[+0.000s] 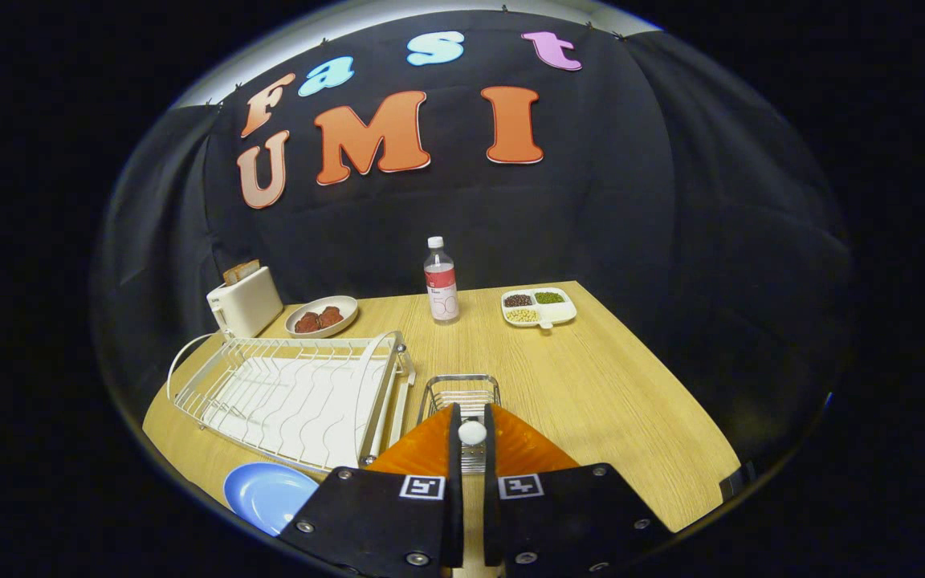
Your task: Take the plate from the dish rack, then take the spoon from the basket and place it into the plate.
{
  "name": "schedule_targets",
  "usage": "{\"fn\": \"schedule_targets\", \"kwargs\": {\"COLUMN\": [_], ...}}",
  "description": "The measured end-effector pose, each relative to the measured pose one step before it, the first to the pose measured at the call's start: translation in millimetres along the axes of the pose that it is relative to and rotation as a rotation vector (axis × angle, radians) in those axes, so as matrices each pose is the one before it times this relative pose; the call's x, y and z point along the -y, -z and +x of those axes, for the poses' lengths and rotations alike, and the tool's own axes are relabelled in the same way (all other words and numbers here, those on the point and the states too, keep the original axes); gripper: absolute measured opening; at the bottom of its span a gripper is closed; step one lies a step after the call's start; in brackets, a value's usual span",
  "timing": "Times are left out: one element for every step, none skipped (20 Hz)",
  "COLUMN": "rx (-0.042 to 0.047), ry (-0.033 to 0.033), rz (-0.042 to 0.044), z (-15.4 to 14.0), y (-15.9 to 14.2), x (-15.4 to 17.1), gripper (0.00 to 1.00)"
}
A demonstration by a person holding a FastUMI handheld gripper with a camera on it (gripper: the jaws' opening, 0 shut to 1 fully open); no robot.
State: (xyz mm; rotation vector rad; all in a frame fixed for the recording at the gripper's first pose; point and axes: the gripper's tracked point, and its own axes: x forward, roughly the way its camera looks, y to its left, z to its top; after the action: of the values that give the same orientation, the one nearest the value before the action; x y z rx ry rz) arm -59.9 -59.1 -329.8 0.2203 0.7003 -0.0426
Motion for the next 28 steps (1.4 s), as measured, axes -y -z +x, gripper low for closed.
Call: {"fn": "schedule_targets", "kwargs": {"rx": [0.00943, 0.01223, 0.00824, 0.00906, 0.00974, 0.00615, 0.00846, 0.01377, 0.00902, 0.01006, 0.00494, 0.00281, 0.01341, -0.00167, -0.00439, -0.00159, -0.00988, -0.00815, -0.01012, -0.01225, -0.01207, -0.01472, -0.01466, -0.01279, -0.0137, -0.01531, -0.01941, -0.02166], "ry": [-0.00317, -0.00092, -0.00776, -0.00642, -0.00917, -0.00644, -0.00866, -0.01102, -0.01563, -0.02208, -0.02975, -0.06015, -0.06286, -0.03793, -0.02721, -0.02783, -0.0275, -0.03012, -0.0252, -0.02455, -0.01907, -0.0227, -0.01959, -0.01924, -0.01809, -0.01867, -0.01363, -0.01542], "rz": [0.00087, -0.00123, -0.00597, -0.00462, 0.00168, 0.00569, 0.00409, 0.00227, -0.00026, 0.0012, 0.00702, 0.01257, 0.01031, -0.00142, -0.01057, -0.01268, -0.00993, -0.00681, -0.00424, -0.0042, -0.00497, -0.00383, -0.00498, -0.0057, -0.00779, -0.01086, -0.0107, -0.00616], "z": [-4.39, -5.86, -4.98, -5.84, -6.04, -5.18, -6.65, -6.47, -6.86, -6.91, -6.67, -8.25, -5.3, -2.27, -2.16, -1.37, -0.54, 0.18, 0.24, 0.69, 0.87, 1.53, 1.96, 2.56, 3.4, 3.06, 3.09, 1.91], "y": [-7.67, -9.11, -7.29, -7.88, -7.25, -7.13, -6.46, -8.1, -6.85, -5.44, -5.59, -3.55, -4.66, -0.43, 1.08, 1.22, 3.91, 4.05, 4.13, 5.99, 6.64, 8.14, 7.73, 6.35, 8.12, 8.95, 9.38, 9.35], "x": [-2.25, -0.82, -2.37, -2.54, -2.32, -2.49, -3.13, -3.54, -4.96, -6.69, -8.67, -14.88, -16.78, -11.7, -9.67, -10.91, -11.54, -11.93, -11.09, -10.43, -9.33, -8.93, -7.82, -7.97, -6.65, -6.66, -5.36, -5.94], "gripper": [0.1, 0.1, 0.1, 0.1, 0.1, 0.1, 0.1, 0.1, 0.1, 0.1, 0.1, 0.1, 0.1, 0.1, 0.1, 0.1, 0.1, 0.1, 0.1, 0.1, 0.1, 0.1, 0.1, 0.1, 0.1, 0.1, 0.1, 0.1]}}
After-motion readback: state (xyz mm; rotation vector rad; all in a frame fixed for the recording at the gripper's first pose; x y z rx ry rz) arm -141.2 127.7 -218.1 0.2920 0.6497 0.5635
